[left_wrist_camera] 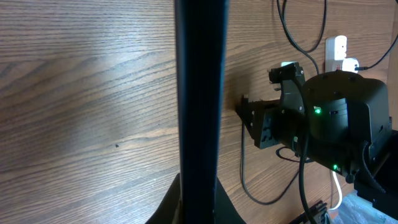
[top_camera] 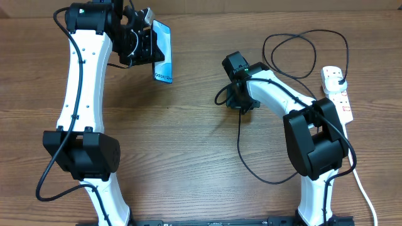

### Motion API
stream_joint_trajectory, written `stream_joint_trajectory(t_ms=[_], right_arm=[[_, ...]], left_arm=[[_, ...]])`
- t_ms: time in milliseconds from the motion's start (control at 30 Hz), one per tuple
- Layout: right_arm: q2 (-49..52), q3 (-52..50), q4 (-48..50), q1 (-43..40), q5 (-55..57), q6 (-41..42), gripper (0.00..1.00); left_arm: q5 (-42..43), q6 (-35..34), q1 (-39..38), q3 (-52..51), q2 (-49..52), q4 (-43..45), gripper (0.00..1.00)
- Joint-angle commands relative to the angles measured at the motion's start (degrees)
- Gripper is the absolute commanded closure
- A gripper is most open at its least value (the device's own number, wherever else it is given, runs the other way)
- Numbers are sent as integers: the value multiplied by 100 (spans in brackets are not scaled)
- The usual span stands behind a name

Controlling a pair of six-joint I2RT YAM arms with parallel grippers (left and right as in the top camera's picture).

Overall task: Plug charger to phone and switch on socket
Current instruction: 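Lower the right gripper and close it on the USB-C plug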

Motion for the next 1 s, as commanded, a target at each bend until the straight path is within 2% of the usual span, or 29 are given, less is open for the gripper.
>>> stream_joint_trajectory(t_ms=[0, 200, 800, 967], right_arm=[[216, -42, -22, -39, 39, -2, 75], [216, -42, -52, -133, 37, -2, 81], [216, -42, -151, -190, -138, 68, 83], [216, -42, -146, -190, -136, 129, 88]], left_arm=[[76, -39, -15, 52, -48, 17, 96], [74, -39, -15, 52, -48, 15, 96], [76, -39, -15, 52, -48, 15, 96], [76, -39, -15, 52, -48, 13, 96]])
